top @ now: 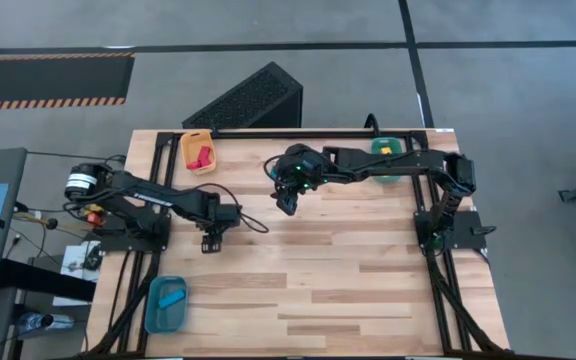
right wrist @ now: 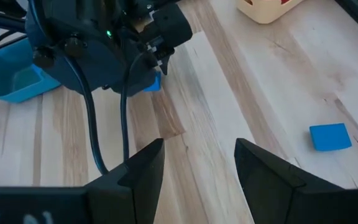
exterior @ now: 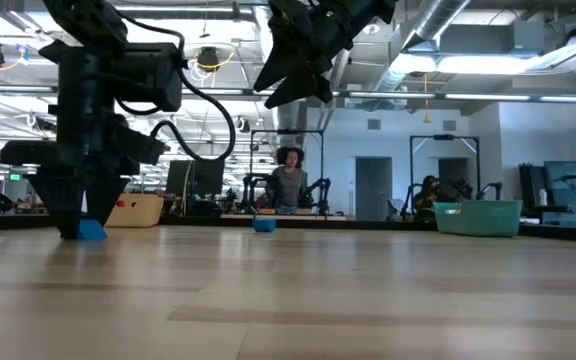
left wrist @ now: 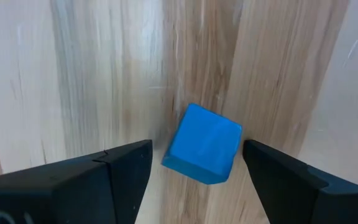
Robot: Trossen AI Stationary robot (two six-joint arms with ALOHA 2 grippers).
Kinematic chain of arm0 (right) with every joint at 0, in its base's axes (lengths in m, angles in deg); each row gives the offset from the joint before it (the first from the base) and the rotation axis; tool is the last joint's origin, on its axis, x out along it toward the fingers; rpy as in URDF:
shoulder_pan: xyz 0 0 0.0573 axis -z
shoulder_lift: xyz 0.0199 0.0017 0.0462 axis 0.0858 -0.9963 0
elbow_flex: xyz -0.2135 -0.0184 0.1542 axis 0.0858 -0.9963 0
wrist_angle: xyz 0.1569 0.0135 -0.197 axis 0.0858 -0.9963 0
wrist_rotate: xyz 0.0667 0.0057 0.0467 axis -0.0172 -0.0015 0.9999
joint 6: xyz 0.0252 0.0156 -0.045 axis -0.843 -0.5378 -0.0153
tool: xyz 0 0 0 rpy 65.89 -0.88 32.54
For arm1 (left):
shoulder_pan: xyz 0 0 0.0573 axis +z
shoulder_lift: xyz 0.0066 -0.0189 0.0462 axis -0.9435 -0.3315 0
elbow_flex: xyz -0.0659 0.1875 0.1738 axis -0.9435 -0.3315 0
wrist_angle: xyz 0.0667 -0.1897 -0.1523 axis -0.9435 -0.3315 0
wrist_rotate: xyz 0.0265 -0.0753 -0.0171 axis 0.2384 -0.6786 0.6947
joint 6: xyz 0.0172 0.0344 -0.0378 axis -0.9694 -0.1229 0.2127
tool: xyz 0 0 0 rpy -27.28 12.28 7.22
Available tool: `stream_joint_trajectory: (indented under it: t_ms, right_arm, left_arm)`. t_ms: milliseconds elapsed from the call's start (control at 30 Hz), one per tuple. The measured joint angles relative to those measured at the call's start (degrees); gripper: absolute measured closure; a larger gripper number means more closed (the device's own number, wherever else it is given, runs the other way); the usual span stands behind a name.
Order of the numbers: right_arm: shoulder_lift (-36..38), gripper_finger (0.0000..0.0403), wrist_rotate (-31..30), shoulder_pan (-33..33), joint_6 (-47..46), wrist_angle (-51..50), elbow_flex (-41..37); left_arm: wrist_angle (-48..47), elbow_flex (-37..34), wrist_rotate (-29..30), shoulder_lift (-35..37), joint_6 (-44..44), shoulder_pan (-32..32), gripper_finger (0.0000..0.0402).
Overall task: Sort & place blocks by color
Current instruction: Put the bottom blue block into the blue bin
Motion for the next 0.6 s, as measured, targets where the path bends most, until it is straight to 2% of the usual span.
stream_joint_trajectory:
  t_ms: [100,200,467,600]
  right_arm:
    - [0.00,0.0184,0.01,0.00,0.02,-0.04,0.00]
    - [0.00,0.0184,0.00,0.04,0.07,-0.22,0.00]
    - [0.00,0.0184,0.02,0.09,0.04,-0.12,0.00]
    - [0.00,0.0184,0.00,-0.33,-0.22,0.03,0.00]
  left_arm:
    - [0.16,-0.05,0.02,0.16,-0.73,0.00,0.0159]
    - [0.66,-0.29,0.05,1.17,-1.99,-0.04,0.0181]
    - [1.20,-0.42,-2.37,2.10,-1.99,0.00,0.0290]
    - [1.03,-0.20,-3.63,2.08,4.18,0.02,0.0299]
